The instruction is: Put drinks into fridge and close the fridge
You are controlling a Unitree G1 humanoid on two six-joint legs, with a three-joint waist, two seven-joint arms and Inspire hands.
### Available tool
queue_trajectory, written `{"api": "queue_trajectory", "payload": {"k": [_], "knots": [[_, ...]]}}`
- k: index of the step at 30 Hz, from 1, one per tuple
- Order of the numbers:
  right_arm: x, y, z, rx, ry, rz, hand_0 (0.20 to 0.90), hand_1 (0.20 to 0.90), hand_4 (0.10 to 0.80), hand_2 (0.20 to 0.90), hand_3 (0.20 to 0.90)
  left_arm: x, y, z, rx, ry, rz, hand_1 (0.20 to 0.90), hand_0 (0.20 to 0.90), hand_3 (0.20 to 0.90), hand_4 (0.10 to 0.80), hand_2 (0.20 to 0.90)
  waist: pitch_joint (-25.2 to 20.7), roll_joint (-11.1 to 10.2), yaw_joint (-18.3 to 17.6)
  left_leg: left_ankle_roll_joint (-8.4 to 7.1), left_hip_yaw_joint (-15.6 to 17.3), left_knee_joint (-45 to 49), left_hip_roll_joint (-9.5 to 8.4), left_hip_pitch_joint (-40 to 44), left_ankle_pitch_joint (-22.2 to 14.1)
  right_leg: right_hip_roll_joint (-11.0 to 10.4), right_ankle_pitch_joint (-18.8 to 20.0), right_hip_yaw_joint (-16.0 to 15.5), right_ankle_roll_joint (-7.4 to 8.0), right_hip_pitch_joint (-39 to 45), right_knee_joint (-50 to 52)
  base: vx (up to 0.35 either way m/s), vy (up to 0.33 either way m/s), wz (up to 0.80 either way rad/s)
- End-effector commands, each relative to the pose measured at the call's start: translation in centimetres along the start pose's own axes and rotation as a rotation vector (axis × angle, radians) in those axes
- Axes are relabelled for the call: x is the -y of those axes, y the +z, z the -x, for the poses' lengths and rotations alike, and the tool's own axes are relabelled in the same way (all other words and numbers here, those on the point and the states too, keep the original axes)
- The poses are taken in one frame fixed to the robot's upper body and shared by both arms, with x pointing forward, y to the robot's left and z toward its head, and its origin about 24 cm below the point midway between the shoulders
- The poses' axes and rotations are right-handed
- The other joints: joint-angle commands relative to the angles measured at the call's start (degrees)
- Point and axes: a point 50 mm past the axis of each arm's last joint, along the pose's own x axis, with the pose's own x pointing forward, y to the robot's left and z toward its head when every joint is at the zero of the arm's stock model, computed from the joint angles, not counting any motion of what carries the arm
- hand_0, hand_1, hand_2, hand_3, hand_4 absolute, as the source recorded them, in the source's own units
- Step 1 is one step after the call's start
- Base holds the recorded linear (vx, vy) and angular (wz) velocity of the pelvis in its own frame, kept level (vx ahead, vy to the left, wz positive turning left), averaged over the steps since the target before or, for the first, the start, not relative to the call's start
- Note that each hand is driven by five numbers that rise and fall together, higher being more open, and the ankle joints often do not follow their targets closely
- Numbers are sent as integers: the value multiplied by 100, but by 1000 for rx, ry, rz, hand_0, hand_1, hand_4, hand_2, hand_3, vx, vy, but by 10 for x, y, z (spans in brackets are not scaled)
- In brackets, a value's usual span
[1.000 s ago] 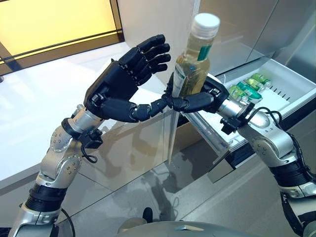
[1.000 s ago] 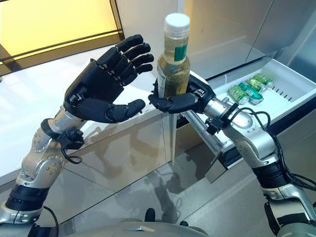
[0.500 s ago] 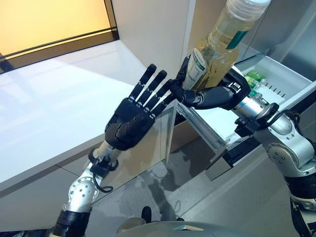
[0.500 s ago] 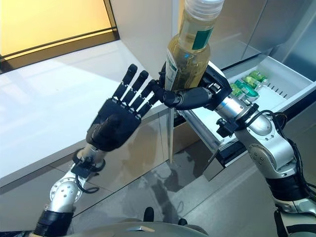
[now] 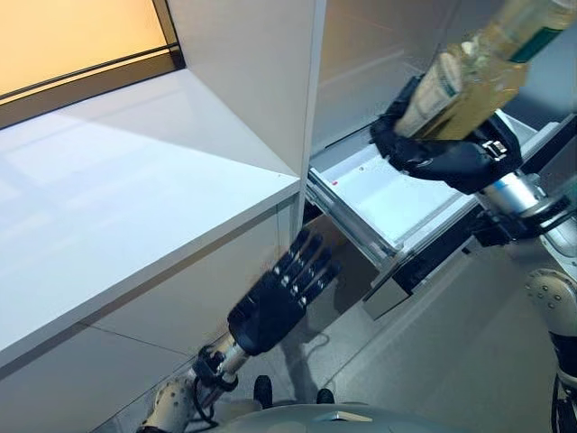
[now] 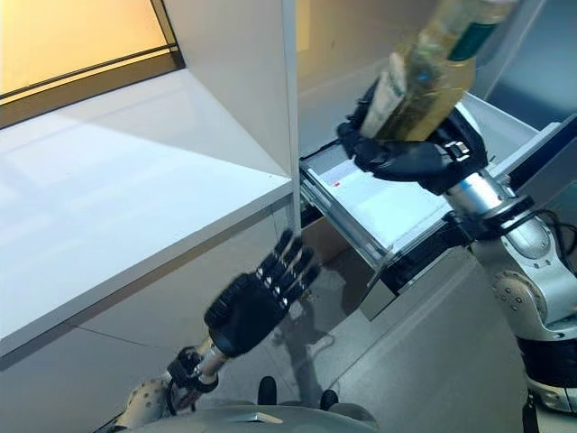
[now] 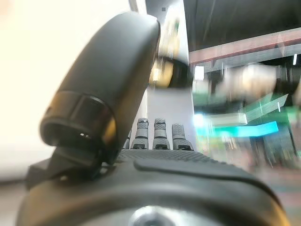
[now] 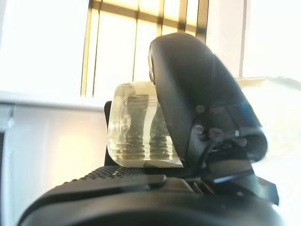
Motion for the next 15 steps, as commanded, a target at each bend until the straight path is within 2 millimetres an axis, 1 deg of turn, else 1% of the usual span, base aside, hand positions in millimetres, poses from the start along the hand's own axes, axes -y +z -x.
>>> {"api": "queue_trajectory", "payload": {"k": [1, 3, 4, 5, 6, 7, 8, 9, 10, 11, 13, 15], "knots": [[13, 61, 6, 377, -52, 54, 300, 300, 100, 300, 200, -5, -9, 4, -58, 7, -58, 900, 900, 900, 800, 900, -588, -152, 22, 16, 19, 10, -107, 179, -641, 22, 441, 165, 301, -355, 92, 14, 12, -9], [23, 60, 14, 347, -127, 67, 300, 300, 100, 300, 200, -19, -11, 20, -64, 163, -102, 900, 900, 900, 800, 900, -595, -157, -21, 13, 75, 10, -99, 154, -641, 34, 447, 202, 313, -386, 88, 20, 12, -9], [24, 59, 15, 340, -140, 76, 300, 300, 100, 300, 200, -22, -11, 22, -64, 188, -115, 900, 900, 900, 800, 900, -596, -158, -23, 13, 84, 10, -99, 154, -644, 35, 446, 206, 315, -389, 88, 19, 11, -15], [31, 57, 22, 315, -170, 91, 300, 300, 100, 300, 200, -29, -9, 30, -48, 283, -146, 900, 900, 900, 800, 900, -584, -158, -48, 24, 112, 10, -96, 137, -640, 45, 454, 234, 318, -413, 85, 48, 11, -12], [34, 52, 25, 284, -191, 110, 300, 300, 100, 300, 200, -36, -9, 37, -56, 374, -177, 900, 900, 900, 800, 900, -594, -151, -69, 25, 131, 10, -89, 160, -700, 54, 411, 250, 333, -394, 79, 12, 6, -10], [35, 51, 26, 276, -200, 118, 300, 300, 100, 300, 200, -39, -6, 40, -60, 412, -208, 900, 900, 900, 800, 900, -590, -163, -68, 23, 153, 10, -92, 124, -641, 49, 458, 254, 329, -439, 91, 46, 4, -4], [38, 50, 27, 252, -215, 138, 300, 300, 100, 300, 200, -43, 1, 47, -78, 513, -308, 900, 900, 900, 800, 900, -595, -164, -88, 25, 162, 10, -86, 153, -696, 58, 417, 260, 340, -411, 81, 26, -1, -5], [41, 49, 28, 218, -234, 199, 300, 300, 100, 300, 200, -49, 15, 56, -120, 683, -487, 900, 900, 900, 800, 900, -585, -164, -108, 26, 194, 10, -78, 145, -669, 70, 429, 270, 342, -421, 79, 64, 4, -6], [42, 49, 27, 204, -235, 208, 300, 300, 100, 300, 200, -51, 18, 59, -123, 739, -519, 900, 900, 900, 800, 900, -578, -156, -109, 30, 200, 10, -79, 150, -664, 79, 425, 277, 342, -419, 81, 33, 4, -8], [43, 48, 25, 183, -241, 233, 300, 300, 100, 300, 200, -54, 26, 65, -117, 816, -614, 900, 900, 900, 800, 900, -576, -155, -110, 29, 210, 10, -76, 145, -655, 83, 421, 276, 344, -426, 86, 31, 5, -13], [46, 46, 22, 158, -257, 318, 300, 300, 100, 300, 200, -58, 38, 73, -38, 950, -677, 900, 900, 900, 800, 900, -567, -171, -78, 32, 217, 10, -81, 136, -643, 88, 413, 266, 342, -428, 84, 39, -1, -13], [50, 43, 17, 137, -270, 349, 300, 300, 100, 300, 200, -62, 47, 83, 28, 1114, -770, 900, 900, 900, 800, 900, -569, -215, -19, 37, 222, 10, -87, 122, -631, 85, 408, 219, 345, -424, 79, 55, -22, -2]]}}
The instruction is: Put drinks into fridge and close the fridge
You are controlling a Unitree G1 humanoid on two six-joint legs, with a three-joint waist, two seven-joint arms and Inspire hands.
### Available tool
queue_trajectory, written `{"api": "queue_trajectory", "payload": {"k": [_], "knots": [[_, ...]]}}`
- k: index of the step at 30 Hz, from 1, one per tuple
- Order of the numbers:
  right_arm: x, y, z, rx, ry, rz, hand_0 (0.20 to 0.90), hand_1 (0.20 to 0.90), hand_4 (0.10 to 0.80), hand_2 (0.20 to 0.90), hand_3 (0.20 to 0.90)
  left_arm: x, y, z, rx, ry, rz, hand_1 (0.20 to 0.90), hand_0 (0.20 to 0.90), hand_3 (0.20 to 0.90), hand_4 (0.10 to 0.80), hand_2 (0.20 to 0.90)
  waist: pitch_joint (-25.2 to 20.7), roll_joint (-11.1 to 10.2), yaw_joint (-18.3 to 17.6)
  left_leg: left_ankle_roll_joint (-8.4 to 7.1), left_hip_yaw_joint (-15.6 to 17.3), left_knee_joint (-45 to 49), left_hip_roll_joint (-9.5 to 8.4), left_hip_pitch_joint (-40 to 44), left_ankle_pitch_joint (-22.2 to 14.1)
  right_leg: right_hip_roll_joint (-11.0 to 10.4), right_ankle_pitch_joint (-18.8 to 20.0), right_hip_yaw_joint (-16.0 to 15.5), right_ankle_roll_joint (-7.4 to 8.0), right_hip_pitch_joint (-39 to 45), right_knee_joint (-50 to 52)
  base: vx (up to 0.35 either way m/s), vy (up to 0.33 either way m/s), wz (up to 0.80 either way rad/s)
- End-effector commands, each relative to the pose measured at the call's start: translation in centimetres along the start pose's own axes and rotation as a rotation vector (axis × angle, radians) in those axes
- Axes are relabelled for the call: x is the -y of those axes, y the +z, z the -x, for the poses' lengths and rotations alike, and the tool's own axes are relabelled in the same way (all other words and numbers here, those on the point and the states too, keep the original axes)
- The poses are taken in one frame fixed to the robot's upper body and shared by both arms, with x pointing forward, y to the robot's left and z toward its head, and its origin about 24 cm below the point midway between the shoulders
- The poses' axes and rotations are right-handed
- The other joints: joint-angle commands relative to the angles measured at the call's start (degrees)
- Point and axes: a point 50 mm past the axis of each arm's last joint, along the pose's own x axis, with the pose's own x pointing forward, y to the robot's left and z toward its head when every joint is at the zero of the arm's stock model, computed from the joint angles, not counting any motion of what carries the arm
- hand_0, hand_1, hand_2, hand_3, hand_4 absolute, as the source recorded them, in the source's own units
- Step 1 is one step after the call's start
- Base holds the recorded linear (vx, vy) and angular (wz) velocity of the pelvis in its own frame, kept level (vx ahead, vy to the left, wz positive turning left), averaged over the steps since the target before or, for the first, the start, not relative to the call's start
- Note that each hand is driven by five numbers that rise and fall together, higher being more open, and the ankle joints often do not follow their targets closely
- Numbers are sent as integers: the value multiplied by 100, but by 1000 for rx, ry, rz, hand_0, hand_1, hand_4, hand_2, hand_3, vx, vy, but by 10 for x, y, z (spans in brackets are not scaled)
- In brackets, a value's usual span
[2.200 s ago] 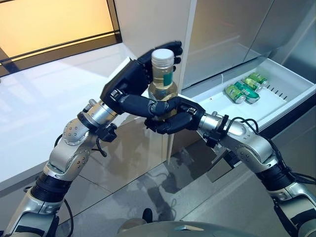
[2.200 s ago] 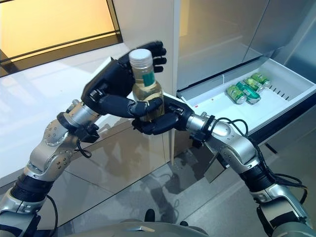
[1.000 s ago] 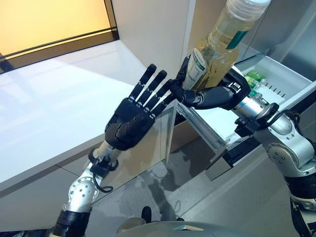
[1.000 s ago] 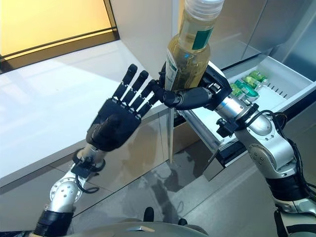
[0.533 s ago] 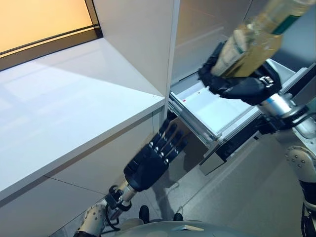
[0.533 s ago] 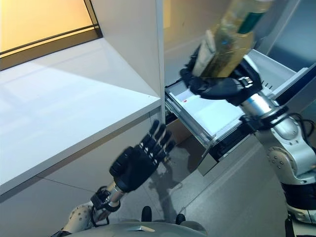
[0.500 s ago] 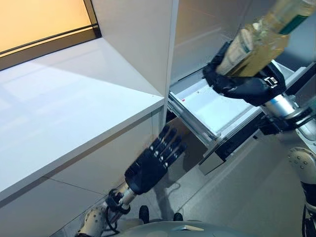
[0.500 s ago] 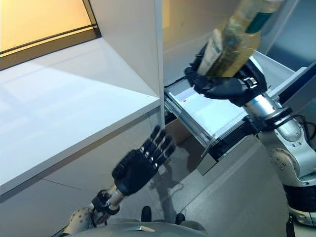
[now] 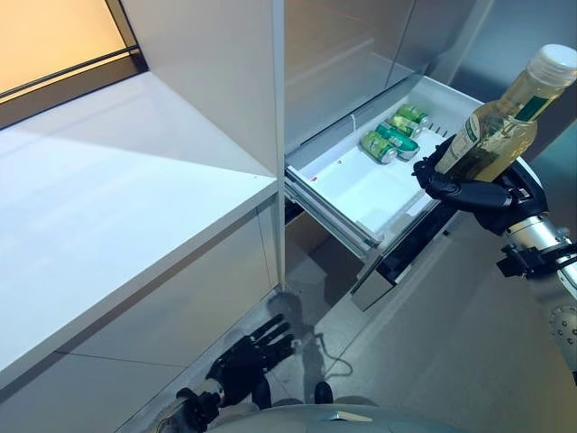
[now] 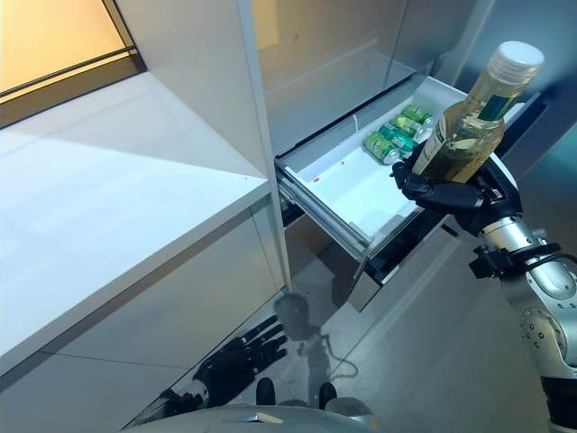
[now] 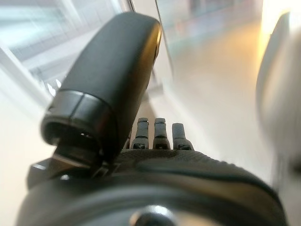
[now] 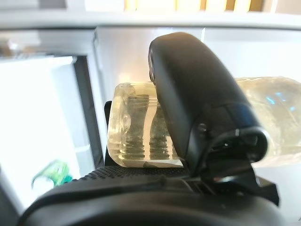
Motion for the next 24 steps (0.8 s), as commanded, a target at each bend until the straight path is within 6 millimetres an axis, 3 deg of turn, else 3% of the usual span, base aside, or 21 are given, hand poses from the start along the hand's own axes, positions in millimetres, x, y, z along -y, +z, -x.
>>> {"api": "queue_trajectory", "payload": {"k": [1, 8, 18, 24], "knots": [[15, 89, -18, 418, -66, 221, 300, 300, 100, 300, 200, -18, 25, 0, 166, 239, -177, 900, 900, 900, 800, 900, -553, -245, 305, 32, -28, 11, -136, 138, -568, 52, 370, -52, 341, -322, 84, 63, -33, 2], [31, 86, -35, 327, -162, 352, 300, 300, 100, 300, 200, -42, 18, 9, 149, 549, -327, 900, 900, 900, 800, 900, -519, -439, 543, 18, -77, 13, -145, 151, -554, 31, 355, -217, 329, -252, 81, 73, -32, 4], [48, 71, -64, 125, -158, 462, 300, 300, 100, 300, 200, -65, -7, 28, -41, 640, -395, 900, 900, 900, 800, 900, -436, -596, 819, 29, -195, 40, -145, 189, -569, 57, 316, -315, 306, -175, 109, 90, -23, 5], [65, 68, -78, 0, -151, 515, 300, 300, 100, 300, 200, -78, -11, 43, -85, 666, -400, 900, 900, 900, 800, 900, -323, -731, 1045, 42, -295, 67, -137, 180, -584, 89, 296, -349, 296, -122, 110, 75, -54, 6]]}}
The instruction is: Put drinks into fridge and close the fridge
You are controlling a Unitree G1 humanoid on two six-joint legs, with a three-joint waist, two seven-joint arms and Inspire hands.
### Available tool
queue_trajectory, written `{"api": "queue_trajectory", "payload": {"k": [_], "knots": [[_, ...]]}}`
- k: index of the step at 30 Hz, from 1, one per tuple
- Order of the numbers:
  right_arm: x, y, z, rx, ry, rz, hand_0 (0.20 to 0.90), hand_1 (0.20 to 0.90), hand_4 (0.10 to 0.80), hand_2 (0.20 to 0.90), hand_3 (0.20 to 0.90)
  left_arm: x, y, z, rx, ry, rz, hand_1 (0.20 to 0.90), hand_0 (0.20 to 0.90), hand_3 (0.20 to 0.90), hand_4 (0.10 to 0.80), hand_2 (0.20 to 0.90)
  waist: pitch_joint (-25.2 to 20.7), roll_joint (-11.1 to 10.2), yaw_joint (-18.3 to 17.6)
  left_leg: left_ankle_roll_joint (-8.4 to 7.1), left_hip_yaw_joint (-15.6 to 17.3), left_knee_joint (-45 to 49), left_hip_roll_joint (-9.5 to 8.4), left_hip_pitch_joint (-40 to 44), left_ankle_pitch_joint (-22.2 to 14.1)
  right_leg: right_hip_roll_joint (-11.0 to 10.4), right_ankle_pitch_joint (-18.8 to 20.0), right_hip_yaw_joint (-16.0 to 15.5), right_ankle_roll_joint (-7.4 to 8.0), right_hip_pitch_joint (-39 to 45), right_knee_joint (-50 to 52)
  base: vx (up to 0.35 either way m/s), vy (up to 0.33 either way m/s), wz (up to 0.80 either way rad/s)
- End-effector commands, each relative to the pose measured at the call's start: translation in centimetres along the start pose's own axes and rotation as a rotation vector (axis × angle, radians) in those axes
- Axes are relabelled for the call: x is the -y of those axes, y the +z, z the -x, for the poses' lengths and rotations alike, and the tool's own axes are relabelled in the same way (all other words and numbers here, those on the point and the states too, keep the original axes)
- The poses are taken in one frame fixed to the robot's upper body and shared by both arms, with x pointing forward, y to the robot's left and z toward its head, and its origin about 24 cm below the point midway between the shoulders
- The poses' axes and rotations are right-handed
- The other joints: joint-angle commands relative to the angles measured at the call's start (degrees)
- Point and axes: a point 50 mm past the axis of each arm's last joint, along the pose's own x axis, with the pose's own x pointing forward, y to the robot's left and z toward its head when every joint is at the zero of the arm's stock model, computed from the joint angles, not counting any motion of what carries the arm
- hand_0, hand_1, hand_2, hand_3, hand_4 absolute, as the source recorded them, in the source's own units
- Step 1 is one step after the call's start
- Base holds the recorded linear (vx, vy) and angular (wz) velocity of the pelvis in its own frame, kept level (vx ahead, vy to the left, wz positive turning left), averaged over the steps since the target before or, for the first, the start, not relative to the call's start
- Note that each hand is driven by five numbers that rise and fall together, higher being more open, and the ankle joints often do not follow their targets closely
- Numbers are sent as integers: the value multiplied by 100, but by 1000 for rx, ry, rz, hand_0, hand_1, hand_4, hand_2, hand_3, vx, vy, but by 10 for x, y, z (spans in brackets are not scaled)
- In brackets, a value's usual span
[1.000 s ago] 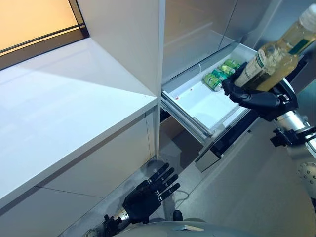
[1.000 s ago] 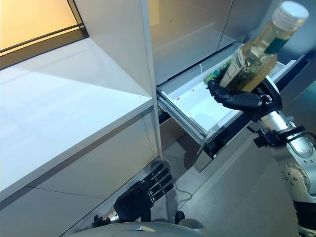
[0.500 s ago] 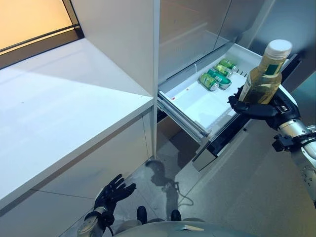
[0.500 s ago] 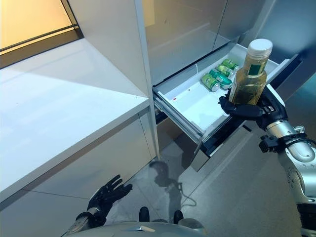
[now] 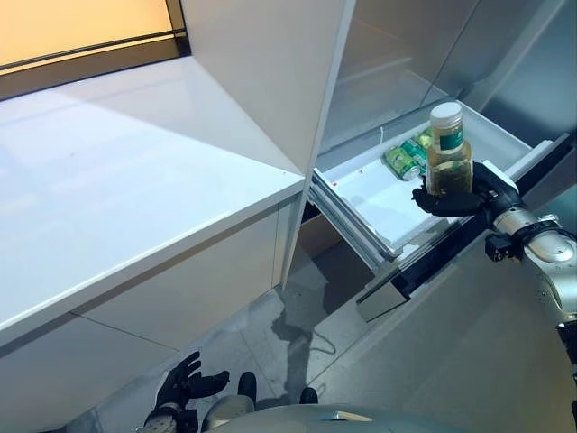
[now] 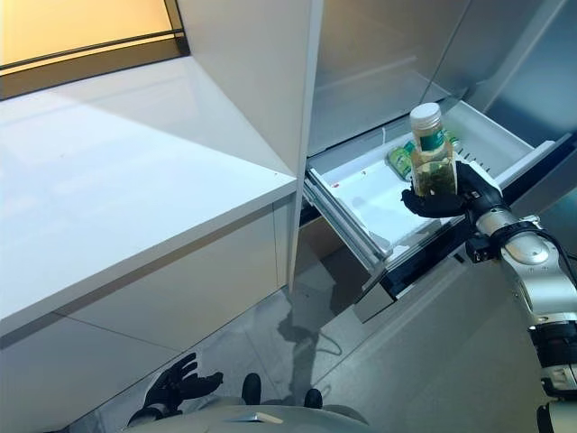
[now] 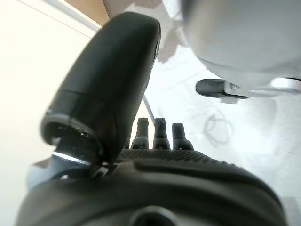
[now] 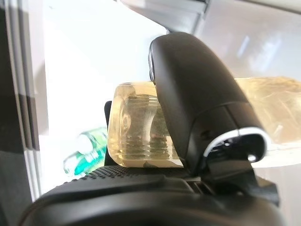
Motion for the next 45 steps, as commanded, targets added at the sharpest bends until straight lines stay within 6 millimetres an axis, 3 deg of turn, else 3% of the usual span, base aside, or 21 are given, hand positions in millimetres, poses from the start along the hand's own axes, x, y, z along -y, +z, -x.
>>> {"api": "queue_trajectory", "payload": {"k": [1, 8, 19, 29, 45], "knots": [[68, 106, 3, 331, -190, 116, 300, 300, 100, 300, 200, -27, 3, 2, 15, 37, -84, 900, 900, 900, 800, 900, -375, -262, 299, 75, -94, 65, -148, 159, -621, 47, 300, -91, 294, -228, 107, 64, -74, 12], [84, 91, -13, 120, -160, 123, 300, 300, 100, 300, 200, -43, 5, 6, 24, 35, -120, 900, 900, 900, 800, 900, -175, -419, 606, 66, -246, 81, -115, 61, -592, 86, 333, -178, 283, -247, 86, 34, -75, 7], [88, 37, -27, -246, -142, 11, 300, 300, 100, 300, 200, -57, 23, 4, 71, 47, -165, 900, 900, 900, 800, 900, 235, -555, 1051, 46, -473, 134, -59, -237, -478, 151, 398, -363, 240, -407, 106, -26, -79, 11], [74, -4, -28, -598, -36, -67, 300, 300, 100, 300, 200, -50, 56, -6, 91, 54, -157, 900, 900, 900, 800, 900, 451, -504, 1283, 24, -614, 153, -54, -356, -380, 146, 404, -495, 196, -435, 132, 17, -26, 6], [36, -26, -35, -760, 102, -117, 300, 300, 100, 300, 200, -50, 75, -7, 142, 52, -139, 900, 900, 900, 800, 900, 750, -379, 1521, 5, -789, 172, -130, -643, -235, 120, 461, -588, 180, -641, 166, 0, -8, 3]]}}
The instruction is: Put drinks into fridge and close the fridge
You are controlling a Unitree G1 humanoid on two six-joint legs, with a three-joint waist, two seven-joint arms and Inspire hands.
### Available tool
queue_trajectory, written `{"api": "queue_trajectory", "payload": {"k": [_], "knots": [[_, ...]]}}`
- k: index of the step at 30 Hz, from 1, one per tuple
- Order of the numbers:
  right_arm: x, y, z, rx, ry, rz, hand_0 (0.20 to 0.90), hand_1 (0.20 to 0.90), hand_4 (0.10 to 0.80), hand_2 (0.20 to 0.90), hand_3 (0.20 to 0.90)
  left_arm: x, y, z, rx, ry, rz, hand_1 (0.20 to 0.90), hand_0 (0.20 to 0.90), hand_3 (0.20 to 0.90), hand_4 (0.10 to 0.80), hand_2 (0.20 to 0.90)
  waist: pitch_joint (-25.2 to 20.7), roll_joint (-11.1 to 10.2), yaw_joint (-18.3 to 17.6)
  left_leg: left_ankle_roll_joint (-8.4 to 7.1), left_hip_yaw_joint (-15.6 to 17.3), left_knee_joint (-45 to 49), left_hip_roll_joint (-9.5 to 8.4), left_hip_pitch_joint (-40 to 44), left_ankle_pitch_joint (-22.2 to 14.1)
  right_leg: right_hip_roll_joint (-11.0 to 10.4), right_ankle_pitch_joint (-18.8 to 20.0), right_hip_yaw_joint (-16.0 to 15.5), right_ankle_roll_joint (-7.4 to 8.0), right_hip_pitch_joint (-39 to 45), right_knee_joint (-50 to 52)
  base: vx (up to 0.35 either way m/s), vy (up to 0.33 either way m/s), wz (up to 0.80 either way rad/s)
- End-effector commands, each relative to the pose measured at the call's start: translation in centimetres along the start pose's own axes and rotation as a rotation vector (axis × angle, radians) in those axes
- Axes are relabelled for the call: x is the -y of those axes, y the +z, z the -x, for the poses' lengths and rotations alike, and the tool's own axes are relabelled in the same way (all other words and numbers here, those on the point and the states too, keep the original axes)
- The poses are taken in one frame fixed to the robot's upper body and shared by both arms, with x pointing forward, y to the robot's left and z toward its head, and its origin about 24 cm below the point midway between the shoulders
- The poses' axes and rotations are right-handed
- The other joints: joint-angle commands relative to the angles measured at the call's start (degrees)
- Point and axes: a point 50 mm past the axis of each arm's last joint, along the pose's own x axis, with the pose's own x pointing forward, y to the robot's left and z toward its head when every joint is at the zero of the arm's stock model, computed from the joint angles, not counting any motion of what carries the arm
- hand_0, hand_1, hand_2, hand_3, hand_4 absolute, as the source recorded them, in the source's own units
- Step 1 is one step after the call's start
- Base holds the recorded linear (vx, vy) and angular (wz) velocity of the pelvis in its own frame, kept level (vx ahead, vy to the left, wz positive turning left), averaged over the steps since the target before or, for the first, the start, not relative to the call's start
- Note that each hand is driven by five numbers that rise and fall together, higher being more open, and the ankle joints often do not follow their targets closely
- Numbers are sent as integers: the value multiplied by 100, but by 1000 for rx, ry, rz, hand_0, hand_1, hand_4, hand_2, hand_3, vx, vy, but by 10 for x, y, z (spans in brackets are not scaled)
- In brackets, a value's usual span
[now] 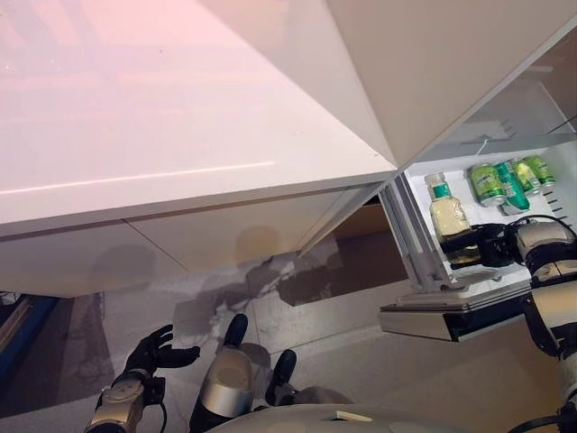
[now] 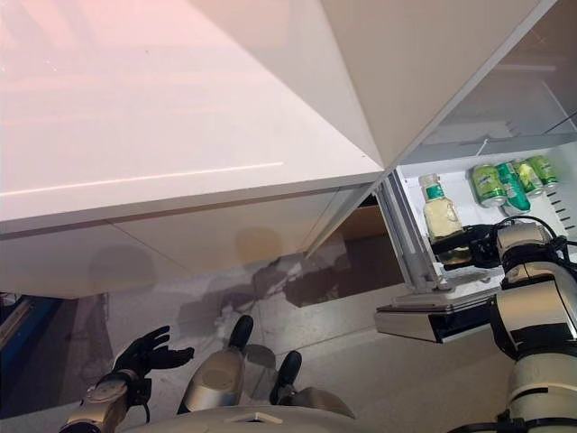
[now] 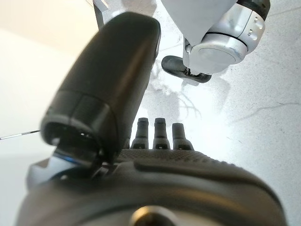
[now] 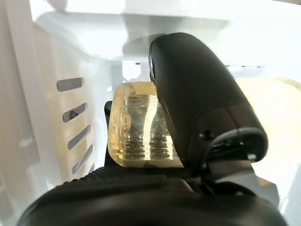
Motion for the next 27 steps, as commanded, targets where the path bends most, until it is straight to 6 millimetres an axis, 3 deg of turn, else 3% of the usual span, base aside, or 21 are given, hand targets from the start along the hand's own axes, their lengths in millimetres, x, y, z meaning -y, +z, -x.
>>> {"api": "queue_trajectory", "payload": {"k": [1, 10, 18, 27], "knots": [[9, 36, 21, 67, -20, 49, 300, 300, 100, 300, 200, -10, 9, 5, 51, 11, -18, 900, 900, 900, 800, 900, -125, 165, 187, 91, -190, 171, -133, -172, -411, 30, 464, -41, 186, -404, 173, 6, -17, 5], [0, 35, 12, 67, -69, -7, 300, 300, 100, 300, 200, -12, 14, 3, 54, 19, -8, 900, 900, 900, 800, 900, -31, 298, 228, 88, -268, 148, -175, -315, -341, 8, 486, -64, 195, -550, 212, 12, -13, 8], [10, 42, 17, 129, -204, 11, 300, 300, 100, 300, 200, -8, 17, 3, 71, 3, -18, 900, 900, 900, 800, 900, 39, 394, 198, 94, -288, 160, -219, -441, -302, -27, 503, -87, 217, -686, 266, 2, -5, 5], [12, 45, 22, 113, -196, 11, 300, 300, 100, 300, 200, -5, 32, 2, 67, 0, -17, 900, 900, 900, 800, 900, 64, 454, 196, 91, -314, 180, -246, -514, -297, -51, 492, -83, 219, -768, 287, 2, -11, 2]]}}
